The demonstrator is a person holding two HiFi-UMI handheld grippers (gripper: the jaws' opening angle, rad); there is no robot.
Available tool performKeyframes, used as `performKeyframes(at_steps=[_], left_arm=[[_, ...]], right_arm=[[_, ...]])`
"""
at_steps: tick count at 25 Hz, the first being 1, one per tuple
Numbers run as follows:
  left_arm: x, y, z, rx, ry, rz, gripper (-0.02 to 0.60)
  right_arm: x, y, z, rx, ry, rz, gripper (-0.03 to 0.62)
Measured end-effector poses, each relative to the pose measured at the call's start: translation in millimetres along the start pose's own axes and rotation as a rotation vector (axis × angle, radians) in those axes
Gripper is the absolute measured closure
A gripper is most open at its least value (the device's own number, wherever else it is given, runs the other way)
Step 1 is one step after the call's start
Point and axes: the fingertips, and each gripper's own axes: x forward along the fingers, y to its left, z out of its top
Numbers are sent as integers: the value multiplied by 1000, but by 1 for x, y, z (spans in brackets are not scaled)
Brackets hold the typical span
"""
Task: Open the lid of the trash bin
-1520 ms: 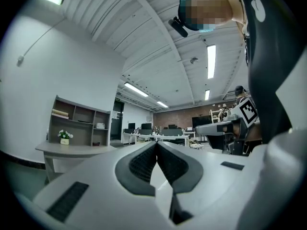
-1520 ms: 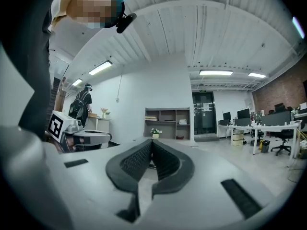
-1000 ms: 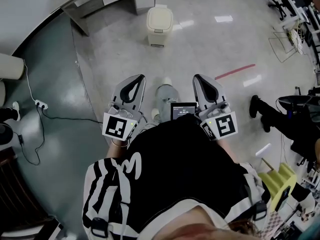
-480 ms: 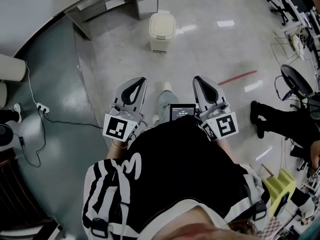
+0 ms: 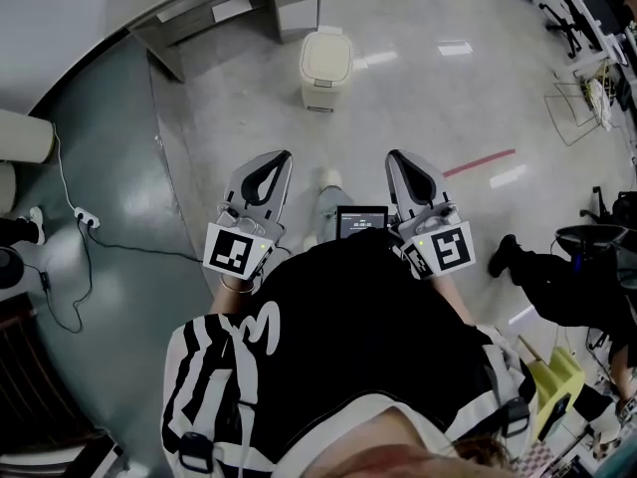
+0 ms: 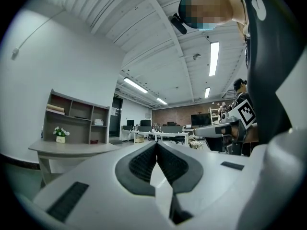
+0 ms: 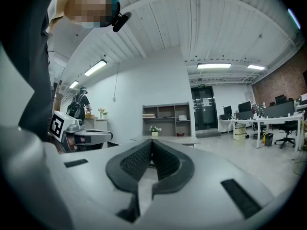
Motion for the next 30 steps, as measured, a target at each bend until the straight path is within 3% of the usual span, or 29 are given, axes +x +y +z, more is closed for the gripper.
performKeyframes(at_steps=[23, 30], left_arm=[[91, 55, 3, 35, 24, 4, 574], [127, 75, 8, -12, 11, 33, 574]], right_arm=[[78, -75, 9, 75, -4, 13, 586], [105, -109, 16, 75, -13, 27, 586]])
